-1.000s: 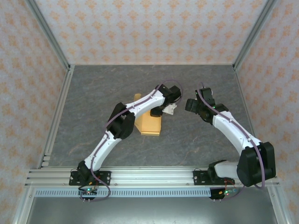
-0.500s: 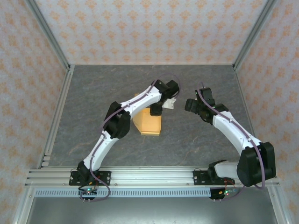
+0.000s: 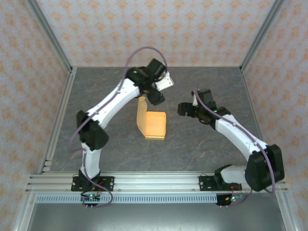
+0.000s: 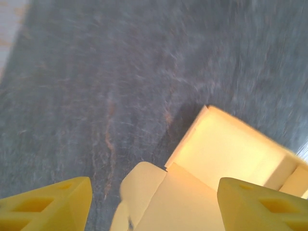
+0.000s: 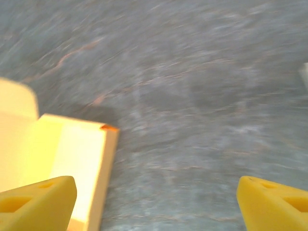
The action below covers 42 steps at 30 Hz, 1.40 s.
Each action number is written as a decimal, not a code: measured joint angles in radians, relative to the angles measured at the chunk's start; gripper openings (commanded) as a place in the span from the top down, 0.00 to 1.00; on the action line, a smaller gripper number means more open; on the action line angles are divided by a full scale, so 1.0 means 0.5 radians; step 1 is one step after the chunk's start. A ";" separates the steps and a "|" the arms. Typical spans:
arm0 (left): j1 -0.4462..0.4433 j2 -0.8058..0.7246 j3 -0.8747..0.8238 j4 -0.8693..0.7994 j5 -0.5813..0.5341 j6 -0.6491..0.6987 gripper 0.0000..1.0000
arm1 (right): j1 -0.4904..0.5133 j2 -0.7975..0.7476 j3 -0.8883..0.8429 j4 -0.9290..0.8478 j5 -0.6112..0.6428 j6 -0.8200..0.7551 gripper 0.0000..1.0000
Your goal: Fold the paper box
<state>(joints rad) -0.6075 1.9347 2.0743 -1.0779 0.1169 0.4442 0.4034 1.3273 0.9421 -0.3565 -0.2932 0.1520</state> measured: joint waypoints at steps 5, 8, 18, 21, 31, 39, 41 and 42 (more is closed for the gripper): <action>0.069 -0.523 -0.395 0.251 0.009 -0.552 0.31 | 0.122 0.475 0.361 0.009 -0.243 -0.099 0.11; 0.085 -0.817 -0.752 0.363 -0.018 -0.848 0.31 | 0.121 0.702 0.560 -0.017 -0.320 -0.135 0.11; 0.080 -1.736 -1.904 0.458 0.054 -1.584 0.34 | 0.140 1.244 1.035 -0.224 -0.496 -0.142 0.15; 0.034 -1.943 -2.045 0.422 0.107 -1.704 0.35 | 0.156 1.370 1.159 -0.258 -0.594 -0.135 0.17; -0.395 -2.059 -2.540 0.561 0.301 -1.974 0.52 | 0.145 1.505 1.257 -0.415 -0.755 -0.089 0.24; -0.813 -1.751 -2.785 0.982 -0.034 -1.955 0.71 | 0.102 1.553 1.363 -0.520 -0.749 -0.073 0.30; -0.906 -1.665 -2.824 1.135 -0.121 -1.930 0.75 | 0.103 1.571 1.385 -0.551 -0.742 -0.074 0.31; -0.946 -1.625 -2.847 1.212 -0.166 -1.920 0.77 | 0.103 1.581 1.396 -0.564 -0.737 -0.074 0.32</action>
<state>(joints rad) -1.0805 1.1221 0.6506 -0.4717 0.0341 -0.5159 0.4549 2.1178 1.6402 -0.6384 -0.6617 0.1150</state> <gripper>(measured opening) 0.259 0.692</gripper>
